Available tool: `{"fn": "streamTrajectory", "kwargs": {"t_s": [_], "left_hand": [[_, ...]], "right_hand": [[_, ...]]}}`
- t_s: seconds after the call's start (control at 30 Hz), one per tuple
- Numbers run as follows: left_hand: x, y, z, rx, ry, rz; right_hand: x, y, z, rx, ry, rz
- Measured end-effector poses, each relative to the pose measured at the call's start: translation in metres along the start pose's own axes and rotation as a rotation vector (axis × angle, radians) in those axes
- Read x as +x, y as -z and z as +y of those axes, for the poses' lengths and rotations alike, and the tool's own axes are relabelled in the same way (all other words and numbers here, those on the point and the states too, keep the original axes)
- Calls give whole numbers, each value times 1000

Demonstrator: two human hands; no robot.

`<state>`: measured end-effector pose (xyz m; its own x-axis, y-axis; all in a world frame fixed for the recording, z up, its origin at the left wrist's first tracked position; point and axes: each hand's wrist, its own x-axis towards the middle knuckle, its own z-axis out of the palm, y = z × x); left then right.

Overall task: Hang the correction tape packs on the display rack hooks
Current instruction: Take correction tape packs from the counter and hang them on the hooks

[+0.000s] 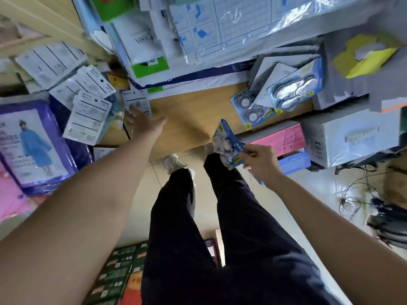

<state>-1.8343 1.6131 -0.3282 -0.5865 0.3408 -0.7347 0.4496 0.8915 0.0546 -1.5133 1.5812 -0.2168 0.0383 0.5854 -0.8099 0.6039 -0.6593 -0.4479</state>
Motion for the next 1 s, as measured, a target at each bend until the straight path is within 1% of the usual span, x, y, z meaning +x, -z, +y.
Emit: {"fn": "streamTrajectory", "kwargs": {"t_s": [0.07, 0.13, 0.33, 0.5, 0.57, 0.73, 0.87, 1.0], "left_hand": [[4, -3, -9, 75, -63, 42], [4, -4, -22, 91, -114, 72], [-39, 10, -61, 1, -252, 107], [-88, 36, -94, -135, -319, 37], [-118, 55, -95, -226, -388, 60], [-183, 115, -89, -398, -511, 101], [-230, 173, -67, -513, -598, 219], [-272, 231, -44, -546, -699, 366]], "right_hand": [[-4, -3, -1, 34, -14, 15], [-8, -5, -3, 42, -6, 22], [-23, -4, -7, 23, 15, 33], [-43, 8, -32, -64, 80, 32], [-53, 16, -49, -83, 136, 27], [-87, 49, -110, -140, 337, 83], [-120, 84, -169, -160, 529, 85], [-149, 117, -226, -163, 710, 160]]}}
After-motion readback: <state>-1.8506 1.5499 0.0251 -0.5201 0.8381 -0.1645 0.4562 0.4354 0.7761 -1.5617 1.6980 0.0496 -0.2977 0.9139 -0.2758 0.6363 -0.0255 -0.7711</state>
